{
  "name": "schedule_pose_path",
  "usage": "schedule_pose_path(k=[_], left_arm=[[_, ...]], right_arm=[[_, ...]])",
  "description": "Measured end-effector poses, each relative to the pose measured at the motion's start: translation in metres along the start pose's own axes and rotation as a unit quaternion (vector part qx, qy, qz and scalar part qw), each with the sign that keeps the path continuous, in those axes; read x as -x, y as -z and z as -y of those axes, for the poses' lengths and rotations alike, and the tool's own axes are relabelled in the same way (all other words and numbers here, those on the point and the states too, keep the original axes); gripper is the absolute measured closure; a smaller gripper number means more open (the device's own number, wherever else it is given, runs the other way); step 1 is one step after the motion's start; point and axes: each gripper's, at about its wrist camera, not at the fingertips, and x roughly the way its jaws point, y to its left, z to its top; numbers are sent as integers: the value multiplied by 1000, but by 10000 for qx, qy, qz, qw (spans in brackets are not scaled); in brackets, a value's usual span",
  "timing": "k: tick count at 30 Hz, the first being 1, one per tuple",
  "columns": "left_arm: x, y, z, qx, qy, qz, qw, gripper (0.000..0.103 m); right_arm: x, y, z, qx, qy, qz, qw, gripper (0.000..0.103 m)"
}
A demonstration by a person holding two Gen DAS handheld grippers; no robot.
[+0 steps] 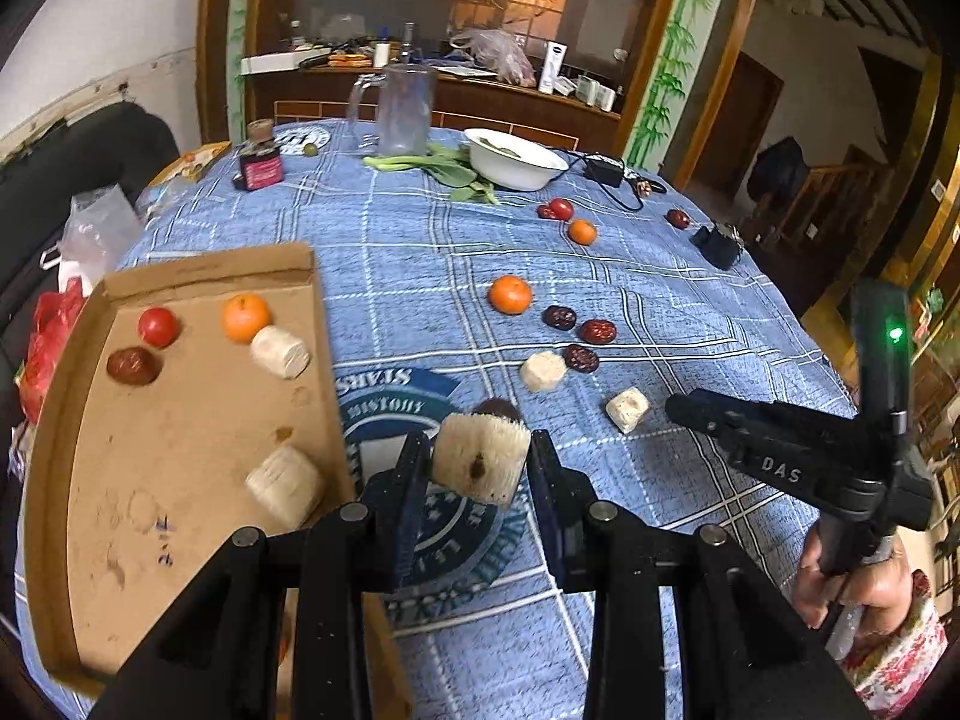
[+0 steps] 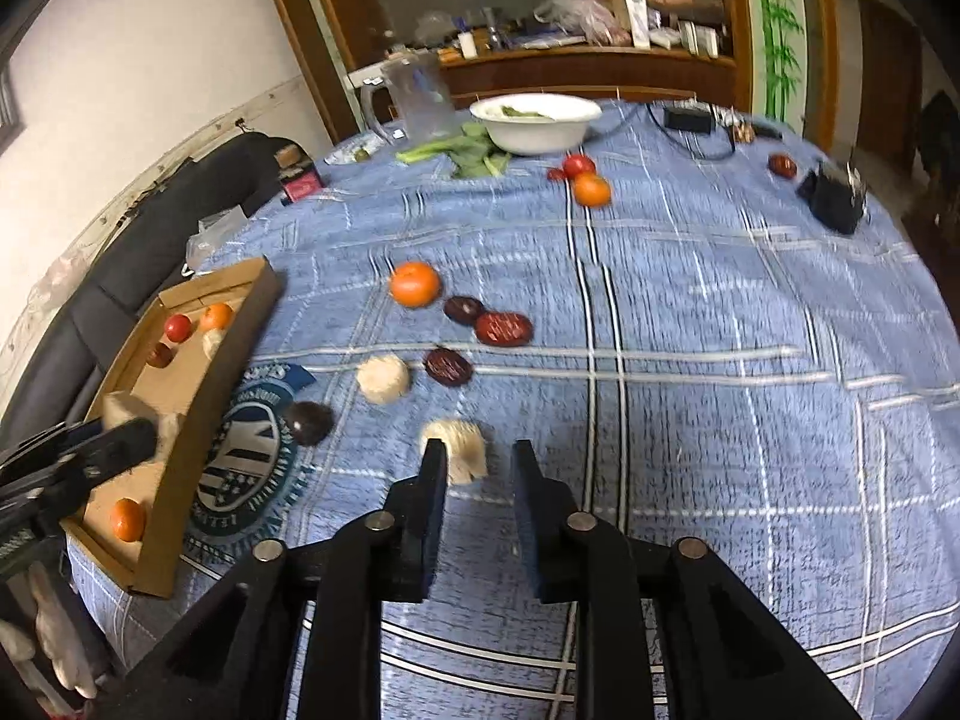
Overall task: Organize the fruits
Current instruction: 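Carry both cakes into the cardboard tray and open both tools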
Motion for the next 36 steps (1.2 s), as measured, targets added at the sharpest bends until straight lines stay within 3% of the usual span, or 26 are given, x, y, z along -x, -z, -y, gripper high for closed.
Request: schedule_pose_path(k=[3,8,9,11,16,19,24,28,31,36], left_arm=[[-3,5,-6,129,53,-38,9999,71],[-8,9,-13,192,63,-112,9997,71],[-8,9,-16,208,58,-112,9997,71],[-6,9,-22,261,55,-104,9996,71],[2,6,-47,483,55,-104,9988,71],[9,1,-69,577,-162,-107,9981,71],[15,-18,-117,813,-632,-187,9945,71],[5,-29,-152,1084,-834,-349,9900,71],[-8,-32,-172,1247,-965,-561,9859,70],[-24,-26,-186,1324,-1141,-789,9814,70]], right_arm=[[-13,0,-11,145,22,-44,9999,53],[-44,-5,-28,565,303,-235,9977,53],[-49,-5,-28,607,383,-284,9970,56],[-47,-5,-28,634,423,-251,9968,73],[-29,-8,-30,595,340,-94,9976,73],[-14,-15,-42,638,98,-13,9979,72],[0,-33,-97,953,-512,70,9941,72],[-16,-45,-147,1213,-917,-115,9883,72],[-42,-48,-189,1546,-973,-255,9828,72],[-88,-47,-225,1753,-1020,-622,9772,72]])
